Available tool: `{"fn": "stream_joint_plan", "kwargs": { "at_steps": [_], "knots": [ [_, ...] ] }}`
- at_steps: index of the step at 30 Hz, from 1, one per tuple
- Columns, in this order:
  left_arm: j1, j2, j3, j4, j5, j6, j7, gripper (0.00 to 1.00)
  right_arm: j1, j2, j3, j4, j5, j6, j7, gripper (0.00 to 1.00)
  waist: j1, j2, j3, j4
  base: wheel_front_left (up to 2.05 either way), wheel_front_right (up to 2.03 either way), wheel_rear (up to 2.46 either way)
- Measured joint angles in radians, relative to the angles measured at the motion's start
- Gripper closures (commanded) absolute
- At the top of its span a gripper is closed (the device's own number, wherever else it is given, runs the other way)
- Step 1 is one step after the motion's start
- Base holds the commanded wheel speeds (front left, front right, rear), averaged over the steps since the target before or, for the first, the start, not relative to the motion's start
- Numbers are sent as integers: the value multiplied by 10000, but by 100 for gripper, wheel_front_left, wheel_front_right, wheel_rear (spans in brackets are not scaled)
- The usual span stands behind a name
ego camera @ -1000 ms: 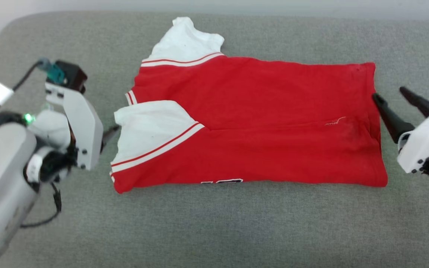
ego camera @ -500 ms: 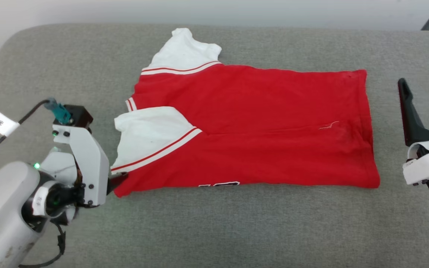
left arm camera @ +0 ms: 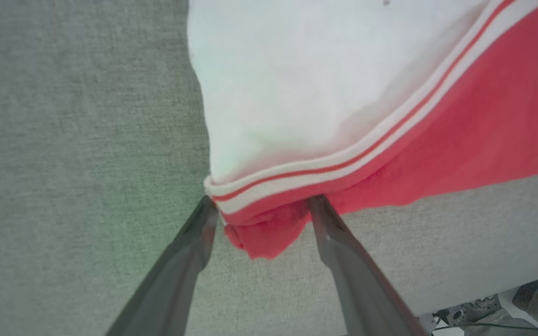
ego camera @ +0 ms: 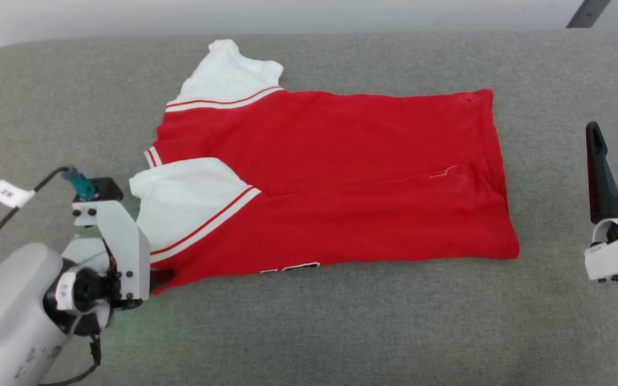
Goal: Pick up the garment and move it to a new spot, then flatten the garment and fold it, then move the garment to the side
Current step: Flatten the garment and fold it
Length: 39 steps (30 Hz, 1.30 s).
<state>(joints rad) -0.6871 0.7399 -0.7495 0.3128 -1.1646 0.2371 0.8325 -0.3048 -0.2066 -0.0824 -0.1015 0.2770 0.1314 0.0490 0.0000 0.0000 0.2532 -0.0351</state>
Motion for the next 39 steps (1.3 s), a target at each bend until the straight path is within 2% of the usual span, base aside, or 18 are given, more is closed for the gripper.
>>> {"fn": "stream_joint_plan", "kwargs": {
  "at_steps": [5, 6, 7, 12, 19, 27, 32, 33, 34, 39],
  "knots": [
    [-81, -230, 44, 924, -111, -345, -130, 0, 268, 52, -192, -115, -4, 0, 203, 0, 0, 0, 39, -150, 0, 0, 0],
    [-100, -280, 52, 1062, -161, -387, -127, 16, 369, 134, -238, -180, 2, 0, 274, 0, 0, 0, 37, -166, 0, 0, 0],
    [-109, -337, 58, 1172, -190, -508, -127, 100, 468, 217, -272, -242, 0, 0, 336, 0, 0, 0, 34, -176, 0, 0, 0],
    [-227, -435, 13, 1611, -244, -842, -81, 100, 822, 418, -324, -334, 257, 0, 1344, 0, 0, 0, 35, -165, 0, 0, 0],
    [-435, -619, -17, 1776, -222, -1089, -151, 100, 1127, 500, -157, -111, 652, 0, 3670, 0, 0, 0, 136, -39, 0, 0, 0],
    [-763, -886, -102, 1829, -105, -1244, -242, 100, 723, 255, 123, 880, 963, 0, 5881, 0, 0, 0, 384, 239, 0, 0, 0],
    [-988, -1068, -151, 1877, -33, -1406, -326, 100, 261, 15, 301, 1636, 1156, 0, 6589, 0, 0, 0, 587, 453, 0, 0, 0],
    [-1032, -1095, -157, 1891, -19, -1423, -337, 100, 203, 0, 345, 1764, 1181, 0, 6707, 54, 0, 0, 625, 498, 0, 0, 0],
    [-1066, -1129, -165, 1908, -8, -1455, -376, 100, 137, -15, 391, 1868, 1185, 0, 6801, 100, 0, 0, 661, 539, 0, 0, 0],
    [-1182, -1285, -169, 2025, 35, -1611, -514, 100, -195, -224, 487, 2128, 1197, 2, 7049, 100, 0, 0, 779, 726, 0, 0, 0]
  ]
}}
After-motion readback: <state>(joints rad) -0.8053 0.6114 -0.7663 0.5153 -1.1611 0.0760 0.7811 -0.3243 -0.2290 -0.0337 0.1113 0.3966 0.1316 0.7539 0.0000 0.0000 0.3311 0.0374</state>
